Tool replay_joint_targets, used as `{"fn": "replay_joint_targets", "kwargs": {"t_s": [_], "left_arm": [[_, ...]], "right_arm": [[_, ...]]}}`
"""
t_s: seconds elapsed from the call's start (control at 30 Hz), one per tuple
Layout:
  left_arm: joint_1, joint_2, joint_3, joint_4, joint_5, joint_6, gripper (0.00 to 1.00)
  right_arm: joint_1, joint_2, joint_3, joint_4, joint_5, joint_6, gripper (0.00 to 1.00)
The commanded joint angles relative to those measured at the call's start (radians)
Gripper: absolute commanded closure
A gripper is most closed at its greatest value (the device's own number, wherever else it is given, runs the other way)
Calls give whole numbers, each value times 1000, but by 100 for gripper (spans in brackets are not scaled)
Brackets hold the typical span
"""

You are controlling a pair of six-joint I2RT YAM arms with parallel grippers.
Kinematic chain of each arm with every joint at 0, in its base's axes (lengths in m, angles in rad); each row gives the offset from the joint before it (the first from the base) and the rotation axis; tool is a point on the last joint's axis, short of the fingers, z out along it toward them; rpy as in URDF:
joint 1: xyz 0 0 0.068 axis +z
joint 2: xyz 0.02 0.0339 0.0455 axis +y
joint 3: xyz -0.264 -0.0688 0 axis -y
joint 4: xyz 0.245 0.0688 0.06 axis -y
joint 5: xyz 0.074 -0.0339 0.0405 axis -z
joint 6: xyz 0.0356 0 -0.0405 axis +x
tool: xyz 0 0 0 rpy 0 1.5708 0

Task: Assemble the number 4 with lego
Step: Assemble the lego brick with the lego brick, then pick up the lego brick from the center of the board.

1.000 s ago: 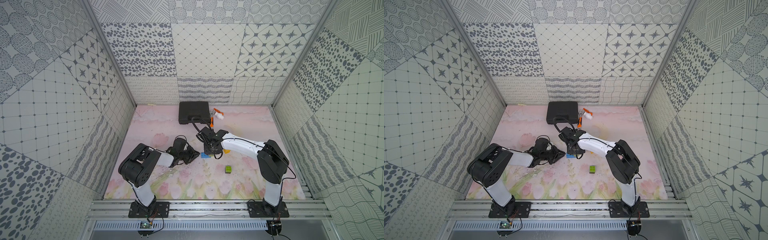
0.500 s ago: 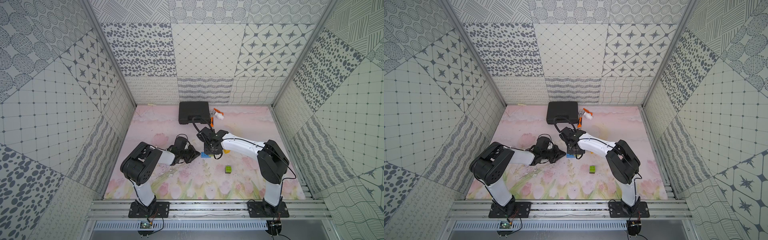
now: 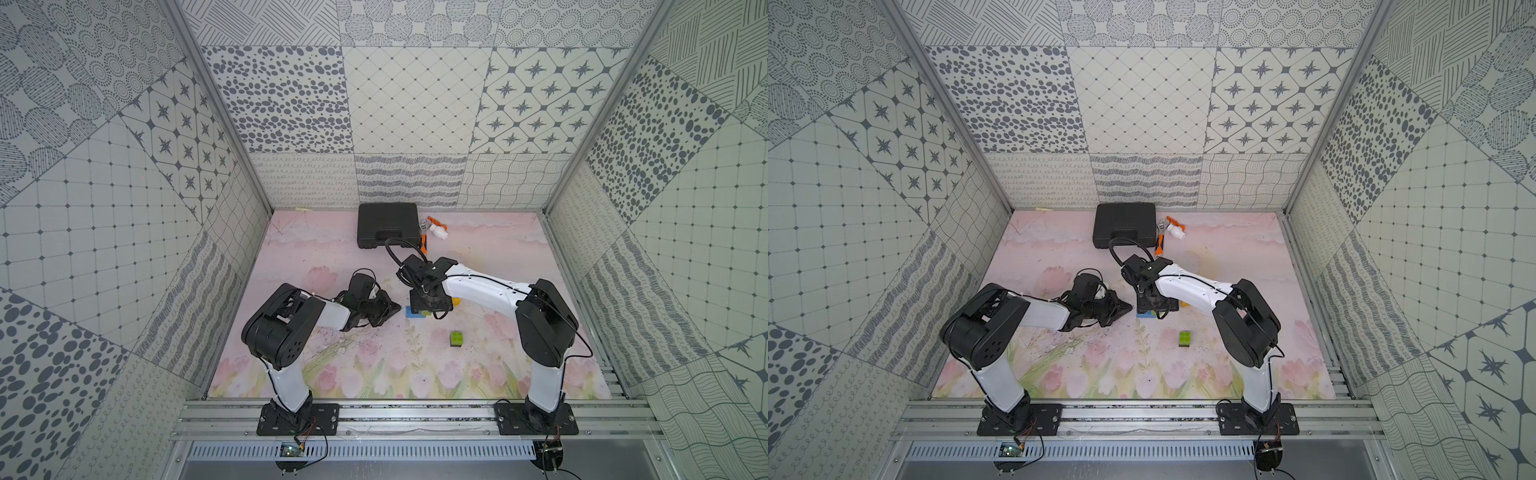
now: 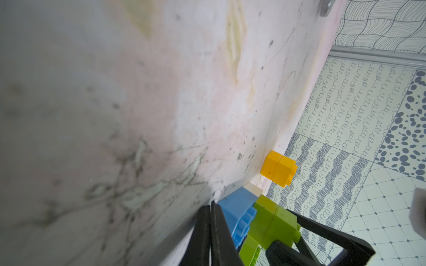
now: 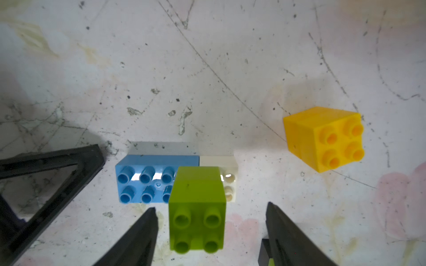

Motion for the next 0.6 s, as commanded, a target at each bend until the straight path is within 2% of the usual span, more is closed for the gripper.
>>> {"fn": "replay_joint_targets", "kwargs": {"t_s": [0.0, 0.17, 0.3, 0.57], "left_arm": [[-3, 26, -25, -308, -111, 28, 92], [-4, 33, -19, -307, -106, 32, 93], [-3, 30, -24, -295, -104, 34, 93], [-3, 16, -21, -303, -113, 52, 93]], "right_arm": [[5, -77, 40, -25, 23, -27, 14], [4, -231, -65, -77, 70, 21, 12], [-5, -345, -260, -35, -5, 34, 14], [-24, -322, -368, 13, -63, 5, 20]]}}
